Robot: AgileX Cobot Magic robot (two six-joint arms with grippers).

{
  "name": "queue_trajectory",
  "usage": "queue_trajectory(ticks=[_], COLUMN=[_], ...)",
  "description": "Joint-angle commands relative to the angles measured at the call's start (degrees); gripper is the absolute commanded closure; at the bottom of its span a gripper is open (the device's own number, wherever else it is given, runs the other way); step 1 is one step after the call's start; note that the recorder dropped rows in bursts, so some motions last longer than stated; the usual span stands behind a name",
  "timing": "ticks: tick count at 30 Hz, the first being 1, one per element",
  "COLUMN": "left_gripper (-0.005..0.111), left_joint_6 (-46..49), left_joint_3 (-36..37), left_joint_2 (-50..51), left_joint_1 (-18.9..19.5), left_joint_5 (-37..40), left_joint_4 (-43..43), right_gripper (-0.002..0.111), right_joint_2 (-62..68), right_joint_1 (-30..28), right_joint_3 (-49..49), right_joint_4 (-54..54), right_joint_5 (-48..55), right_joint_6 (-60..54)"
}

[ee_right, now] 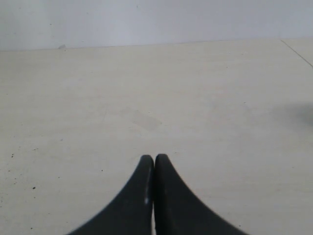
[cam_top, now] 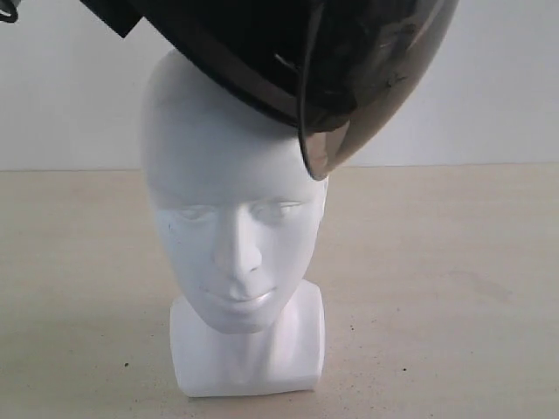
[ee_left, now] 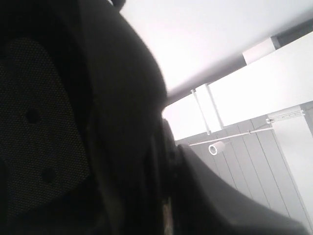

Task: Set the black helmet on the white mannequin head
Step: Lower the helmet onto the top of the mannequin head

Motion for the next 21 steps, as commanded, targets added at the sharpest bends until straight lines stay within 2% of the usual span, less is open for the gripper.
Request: queue_trajectory(ticks=[1,8,14,21], left_gripper=[0.102,0.102,0.102,0.102], left_joint_6=[0.03,0.85,1.11,1.69], left_joint_3=[0.91,5.6,5.7,5.7], left_joint_2=[-2.1,-2.1,-2.1,-1.87], left_joint_1=[0.94,1.08,5.38,5.72], left_joint_5=[-4.38,-4.38,-4.38,-4.38], left_joint_4=[-1.48,-1.72,-1.95,2.13], right_gripper=[0.108,0.108,0.108,0.108], right_joint_2=[-0.31,-0.31,-0.31,-0.31], right_joint_1=[0.23,0.23,0.23,0.23], right_joint_3=[0.01,0.01,0.01,0.01], right_joint_4=[0.02,0.02,0.02,0.02], right_joint_5=[-0.33,-0.33,-0.33,-0.33], right_joint_6=[0.0,0.0,0.0,0.0])
